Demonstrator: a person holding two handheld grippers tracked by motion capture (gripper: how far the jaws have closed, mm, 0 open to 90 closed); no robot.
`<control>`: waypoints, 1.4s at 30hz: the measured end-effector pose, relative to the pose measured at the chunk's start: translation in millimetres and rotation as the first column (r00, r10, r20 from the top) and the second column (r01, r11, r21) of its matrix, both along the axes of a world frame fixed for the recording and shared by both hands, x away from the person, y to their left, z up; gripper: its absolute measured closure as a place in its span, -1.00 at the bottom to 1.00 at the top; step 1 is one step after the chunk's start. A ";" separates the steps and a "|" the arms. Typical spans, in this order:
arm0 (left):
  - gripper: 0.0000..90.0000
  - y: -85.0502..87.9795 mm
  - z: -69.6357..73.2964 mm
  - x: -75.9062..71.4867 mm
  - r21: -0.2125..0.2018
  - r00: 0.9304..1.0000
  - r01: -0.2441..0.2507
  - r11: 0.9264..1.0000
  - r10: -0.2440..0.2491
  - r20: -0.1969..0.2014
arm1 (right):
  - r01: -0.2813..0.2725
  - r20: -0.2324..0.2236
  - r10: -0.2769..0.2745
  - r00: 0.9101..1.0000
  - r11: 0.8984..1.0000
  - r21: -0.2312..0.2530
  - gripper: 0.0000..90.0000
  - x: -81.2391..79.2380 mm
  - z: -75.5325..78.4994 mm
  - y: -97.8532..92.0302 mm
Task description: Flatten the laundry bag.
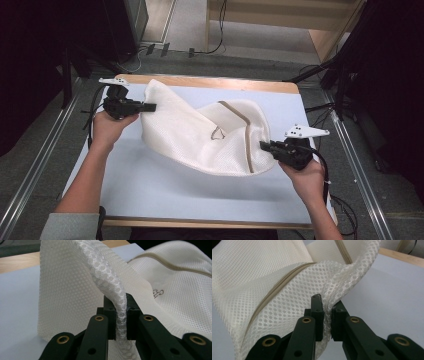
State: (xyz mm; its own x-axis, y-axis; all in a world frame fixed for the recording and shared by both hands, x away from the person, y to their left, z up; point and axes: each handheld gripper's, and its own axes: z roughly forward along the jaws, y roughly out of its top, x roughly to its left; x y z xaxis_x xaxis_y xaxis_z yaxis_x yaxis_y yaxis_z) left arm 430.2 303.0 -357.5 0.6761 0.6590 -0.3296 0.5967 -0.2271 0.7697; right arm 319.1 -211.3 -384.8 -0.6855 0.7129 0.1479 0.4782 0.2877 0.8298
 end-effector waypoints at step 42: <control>0.77 19.2 -31.9 -26.9 0.029 0.998 -0.013 0.999 0.014 -0.058 | 0.050 -0.004 -0.050 0.999 0.998 -0.038 0.09 93.4 -8.0 40.4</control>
State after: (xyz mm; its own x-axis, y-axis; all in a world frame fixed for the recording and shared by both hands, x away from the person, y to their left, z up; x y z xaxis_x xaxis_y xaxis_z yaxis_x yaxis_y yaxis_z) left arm 403.3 322.2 -389.4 0.6472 0.6777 -0.3490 0.6436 -0.2404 0.7267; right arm 412.4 -170.9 -392.8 -0.6481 0.7515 0.1236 0.4970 0.2943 0.8163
